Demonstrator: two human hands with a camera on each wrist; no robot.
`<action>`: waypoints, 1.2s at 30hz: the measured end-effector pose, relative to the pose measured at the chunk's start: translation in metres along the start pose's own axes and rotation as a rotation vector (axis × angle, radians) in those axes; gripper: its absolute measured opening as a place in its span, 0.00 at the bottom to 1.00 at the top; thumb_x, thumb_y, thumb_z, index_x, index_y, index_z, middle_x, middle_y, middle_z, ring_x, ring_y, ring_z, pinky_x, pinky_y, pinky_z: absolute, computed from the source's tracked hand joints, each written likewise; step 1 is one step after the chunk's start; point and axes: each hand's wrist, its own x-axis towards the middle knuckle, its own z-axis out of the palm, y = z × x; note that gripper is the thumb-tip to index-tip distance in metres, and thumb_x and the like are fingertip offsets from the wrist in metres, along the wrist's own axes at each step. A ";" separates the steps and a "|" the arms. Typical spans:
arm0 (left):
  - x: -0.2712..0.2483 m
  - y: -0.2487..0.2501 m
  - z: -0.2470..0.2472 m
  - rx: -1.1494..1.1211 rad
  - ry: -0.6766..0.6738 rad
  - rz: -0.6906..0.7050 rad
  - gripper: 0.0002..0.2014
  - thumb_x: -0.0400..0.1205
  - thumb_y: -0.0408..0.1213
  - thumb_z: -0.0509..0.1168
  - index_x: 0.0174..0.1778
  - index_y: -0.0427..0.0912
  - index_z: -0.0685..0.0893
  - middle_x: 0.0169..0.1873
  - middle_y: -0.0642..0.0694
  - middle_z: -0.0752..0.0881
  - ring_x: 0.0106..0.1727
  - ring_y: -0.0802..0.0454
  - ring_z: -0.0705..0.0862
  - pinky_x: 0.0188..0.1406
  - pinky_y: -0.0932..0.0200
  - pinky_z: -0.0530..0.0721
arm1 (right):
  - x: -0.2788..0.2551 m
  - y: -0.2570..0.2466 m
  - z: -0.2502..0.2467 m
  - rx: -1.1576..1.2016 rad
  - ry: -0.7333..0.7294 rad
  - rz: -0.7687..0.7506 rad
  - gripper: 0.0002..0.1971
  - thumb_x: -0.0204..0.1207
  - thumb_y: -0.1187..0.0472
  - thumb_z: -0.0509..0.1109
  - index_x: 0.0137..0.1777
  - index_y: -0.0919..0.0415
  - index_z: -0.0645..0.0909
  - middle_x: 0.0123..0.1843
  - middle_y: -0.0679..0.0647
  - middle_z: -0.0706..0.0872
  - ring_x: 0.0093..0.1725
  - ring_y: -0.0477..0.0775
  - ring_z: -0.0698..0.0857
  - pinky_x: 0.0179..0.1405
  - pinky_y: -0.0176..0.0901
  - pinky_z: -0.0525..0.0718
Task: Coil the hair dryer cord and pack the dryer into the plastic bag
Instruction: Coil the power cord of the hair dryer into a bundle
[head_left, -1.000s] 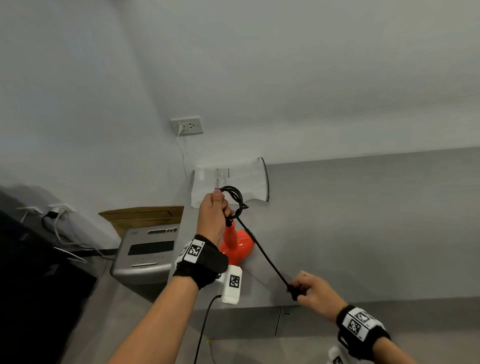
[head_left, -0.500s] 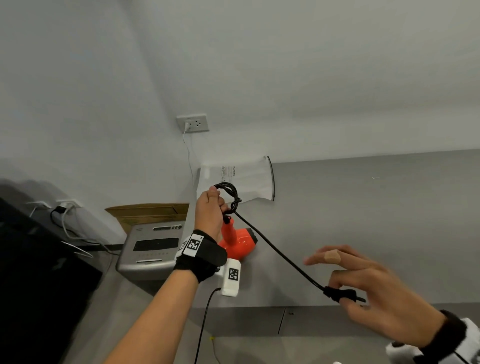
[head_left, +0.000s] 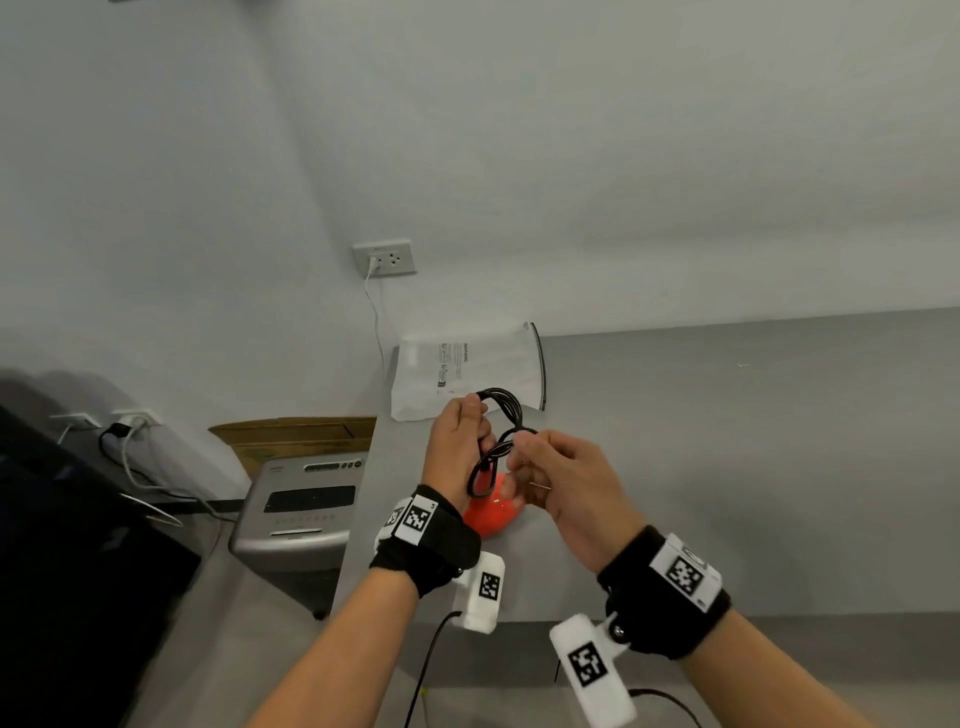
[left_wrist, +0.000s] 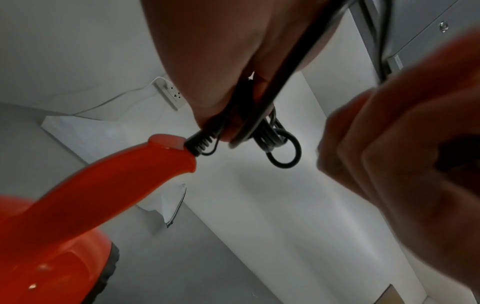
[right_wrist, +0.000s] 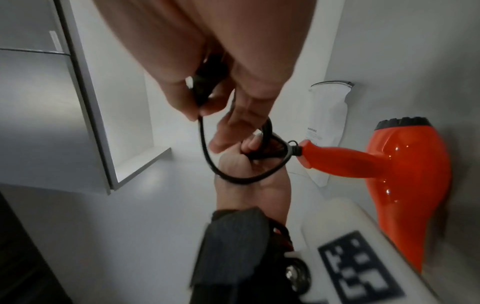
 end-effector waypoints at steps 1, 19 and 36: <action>-0.001 -0.001 -0.001 0.033 -0.006 0.019 0.15 0.92 0.43 0.56 0.39 0.45 0.76 0.25 0.52 0.70 0.27 0.53 0.68 0.29 0.53 0.68 | 0.005 0.004 0.000 -0.040 0.074 0.000 0.13 0.82 0.60 0.72 0.40 0.70 0.82 0.33 0.69 0.84 0.28 0.61 0.85 0.29 0.46 0.83; -0.019 0.001 -0.010 0.202 -0.252 0.003 0.23 0.90 0.51 0.55 0.56 0.33 0.82 0.31 0.46 0.80 0.33 0.51 0.77 0.39 0.52 0.81 | 0.039 0.022 -0.003 -0.993 0.200 -0.568 0.09 0.82 0.62 0.70 0.60 0.56 0.76 0.47 0.50 0.85 0.44 0.52 0.86 0.44 0.50 0.88; -0.018 0.001 -0.020 0.016 -0.359 -0.010 0.22 0.91 0.43 0.57 0.32 0.43 0.82 0.28 0.47 0.76 0.29 0.53 0.70 0.33 0.63 0.78 | 0.045 0.008 -0.015 -0.810 -0.145 -0.308 0.21 0.76 0.65 0.76 0.63 0.49 0.72 0.48 0.51 0.89 0.46 0.47 0.89 0.46 0.35 0.88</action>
